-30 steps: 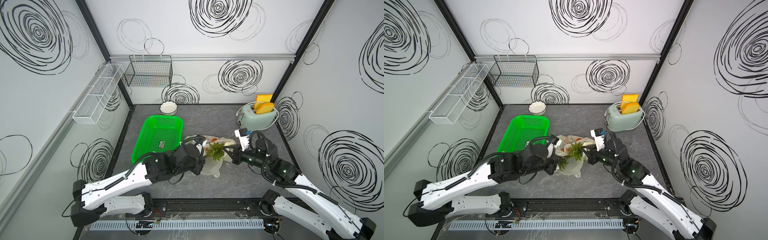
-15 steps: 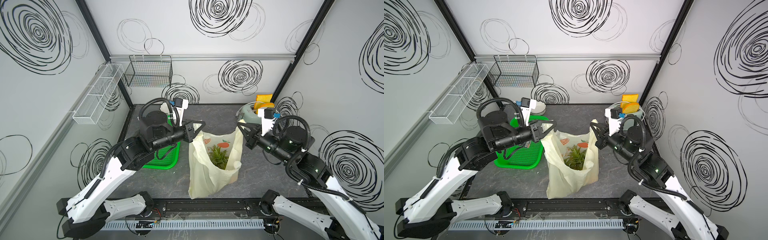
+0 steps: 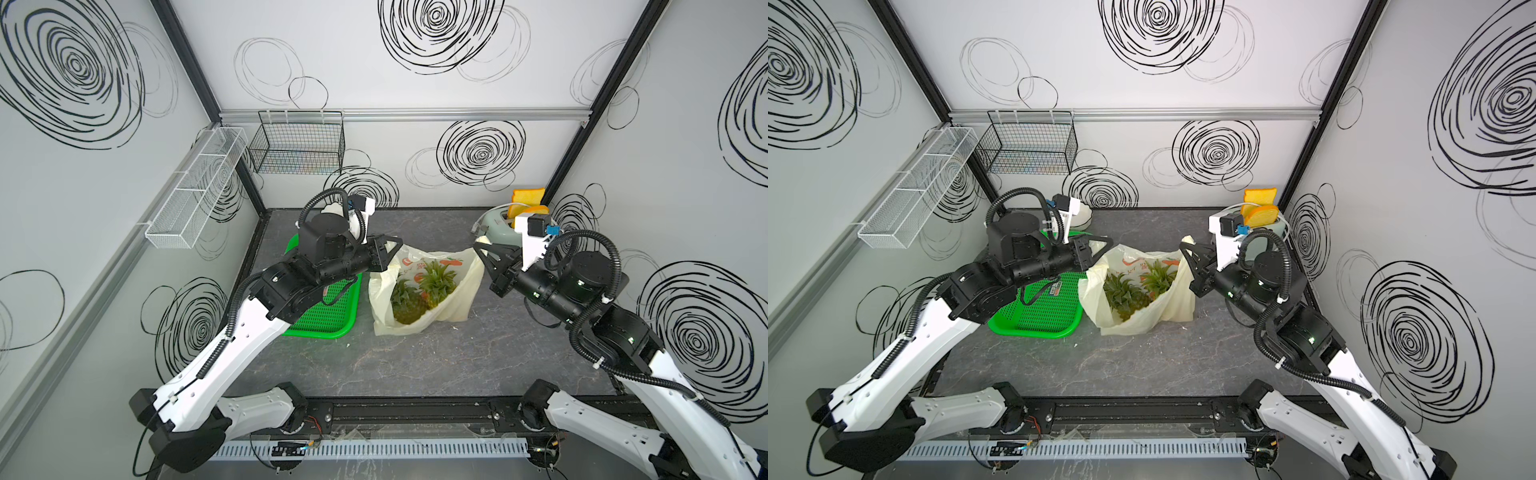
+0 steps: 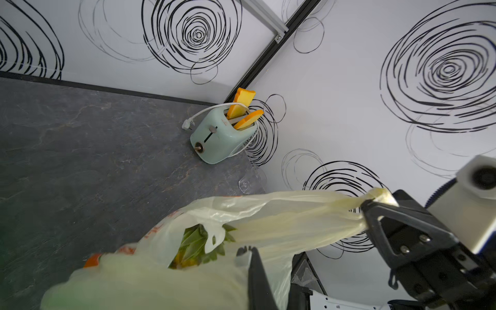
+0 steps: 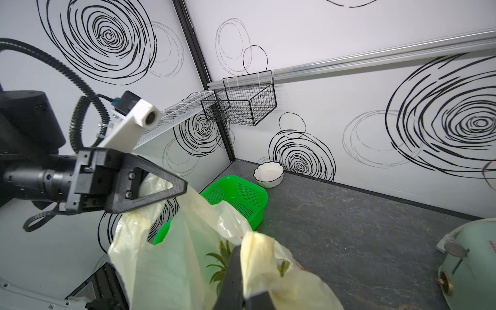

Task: Place the pineapple into a plastic bag & tie a knot
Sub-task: Adjust the plastic bag at the center of the board.

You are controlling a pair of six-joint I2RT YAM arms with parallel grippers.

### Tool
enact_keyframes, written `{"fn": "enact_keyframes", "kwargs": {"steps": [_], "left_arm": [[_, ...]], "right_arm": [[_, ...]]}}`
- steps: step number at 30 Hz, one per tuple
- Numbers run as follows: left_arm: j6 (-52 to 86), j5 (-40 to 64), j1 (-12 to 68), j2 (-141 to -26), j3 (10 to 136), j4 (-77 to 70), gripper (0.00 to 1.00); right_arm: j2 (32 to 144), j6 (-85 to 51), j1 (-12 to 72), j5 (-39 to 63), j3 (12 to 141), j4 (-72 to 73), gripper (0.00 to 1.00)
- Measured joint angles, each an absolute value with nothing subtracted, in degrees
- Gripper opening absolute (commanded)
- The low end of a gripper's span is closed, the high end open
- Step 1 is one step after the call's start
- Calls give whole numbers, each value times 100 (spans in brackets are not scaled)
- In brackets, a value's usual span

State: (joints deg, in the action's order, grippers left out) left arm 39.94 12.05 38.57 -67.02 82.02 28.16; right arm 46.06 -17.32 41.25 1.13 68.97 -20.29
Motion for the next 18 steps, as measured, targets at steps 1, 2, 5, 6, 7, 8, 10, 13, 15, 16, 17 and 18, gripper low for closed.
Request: {"fn": "enact_keyframes", "kwargs": {"steps": [1,2,5,6,7,8,10,13,15,16,17,18], "left_arm": [[3948,1190,3857,-6733,8165,2877,0],[3907,1177,3854,-6757,8138,2912,0],[3767,1140,3846,-6851,8125,3050,0],[3717,1131,3846,-6890,8125,3055,0],[3669,1129,3846,-6919,8125,3055,0],[3634,1131,3846,-6936,8125,3052,0],[3566,1153,3846,-6945,8079,3002,0],[3487,1295,3846,-6943,7955,2847,1],[3420,1448,3846,-6936,7839,2709,6],[3378,1531,3850,-6925,7776,2628,10],[3330,1601,3861,-6901,7701,2532,12],[3284,1697,3863,-6873,7623,2440,16]], "right_arm": [[4582,-1730,4125,113,6847,-1984,0],[4580,-1732,4125,104,6810,-1942,0],[4654,-1734,4101,91,6735,-1833,0],[4694,-1732,4099,58,6735,-1824,0],[4722,-1732,4099,19,6733,-1800,0],[4737,-1730,4099,-23,6733,-1778,0],[4709,-1726,4099,-123,6689,-1723,0],[4560,-1754,4099,-255,6504,-1712,0],[4456,-1815,4099,-333,6372,-1743,0],[4414,-1861,4099,-375,6322,-1776,0],[4386,-1892,4099,-403,6292,-1804,0],[4355,-1933,4099,-434,6265,-1865,0]]}}
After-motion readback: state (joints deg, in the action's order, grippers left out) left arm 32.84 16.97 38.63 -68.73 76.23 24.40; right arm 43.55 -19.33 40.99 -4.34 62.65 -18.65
